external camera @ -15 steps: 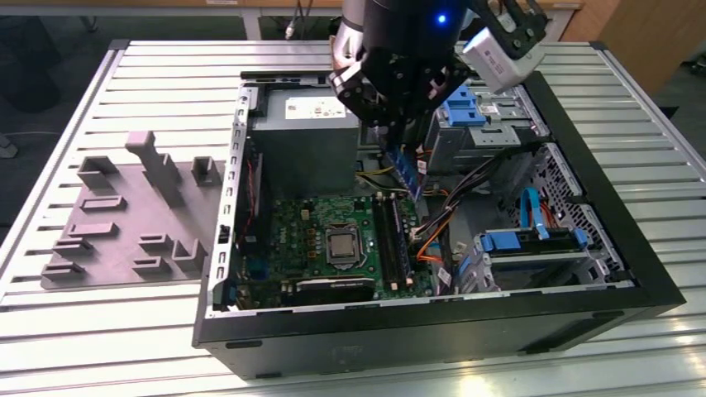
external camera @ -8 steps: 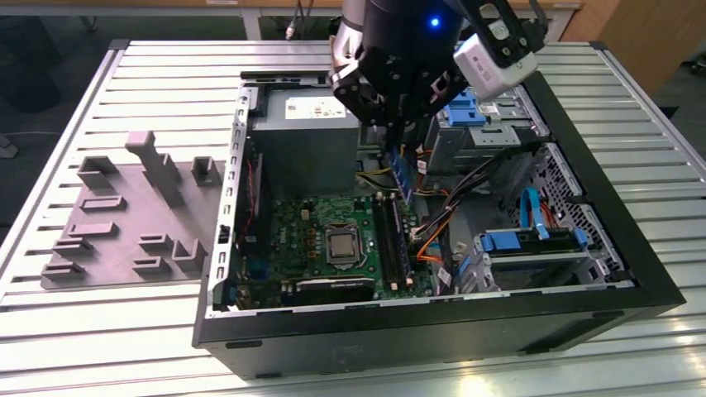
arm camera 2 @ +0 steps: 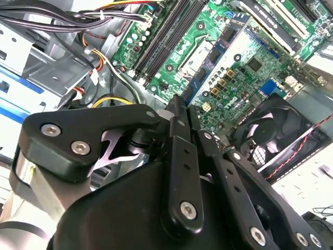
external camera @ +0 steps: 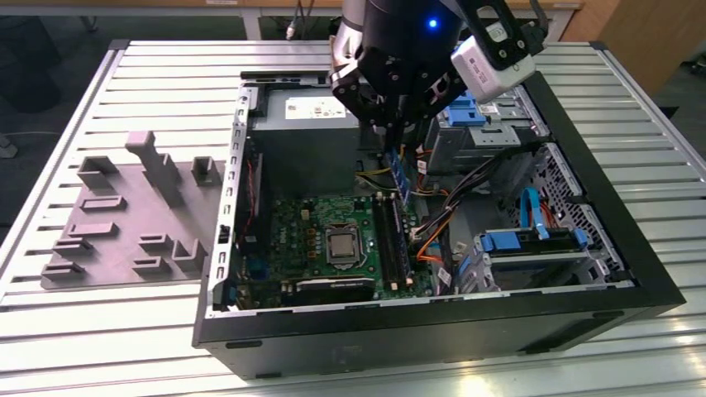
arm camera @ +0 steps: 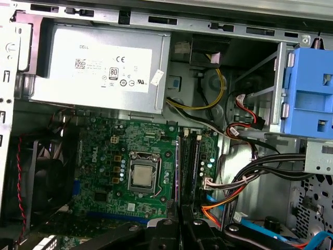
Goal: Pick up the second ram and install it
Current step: 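Insert the second ram into the second slot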
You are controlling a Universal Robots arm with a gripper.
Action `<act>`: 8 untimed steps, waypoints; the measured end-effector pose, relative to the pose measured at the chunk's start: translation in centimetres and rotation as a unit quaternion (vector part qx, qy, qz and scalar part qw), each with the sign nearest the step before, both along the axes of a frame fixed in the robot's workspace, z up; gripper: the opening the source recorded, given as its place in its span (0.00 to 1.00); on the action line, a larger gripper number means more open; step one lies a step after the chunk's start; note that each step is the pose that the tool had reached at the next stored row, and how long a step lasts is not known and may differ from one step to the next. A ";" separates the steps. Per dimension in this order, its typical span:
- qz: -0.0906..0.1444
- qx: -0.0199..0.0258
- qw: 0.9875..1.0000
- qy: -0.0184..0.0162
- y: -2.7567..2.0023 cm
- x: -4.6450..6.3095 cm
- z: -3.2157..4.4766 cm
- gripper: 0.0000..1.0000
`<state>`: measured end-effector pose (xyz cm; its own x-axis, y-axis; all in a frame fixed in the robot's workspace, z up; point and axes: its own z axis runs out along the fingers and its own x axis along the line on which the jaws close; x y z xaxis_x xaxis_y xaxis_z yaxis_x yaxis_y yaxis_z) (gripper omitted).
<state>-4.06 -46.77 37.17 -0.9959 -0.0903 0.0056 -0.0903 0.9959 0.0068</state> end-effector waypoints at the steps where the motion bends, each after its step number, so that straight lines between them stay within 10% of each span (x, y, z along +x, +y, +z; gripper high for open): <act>1: 0.000 0.000 1.000 0.000 0.00 0.0 0.00 0.14; 8: 0.000 0.000 1.000 0.000 0.00 0.0 -0.01 0.14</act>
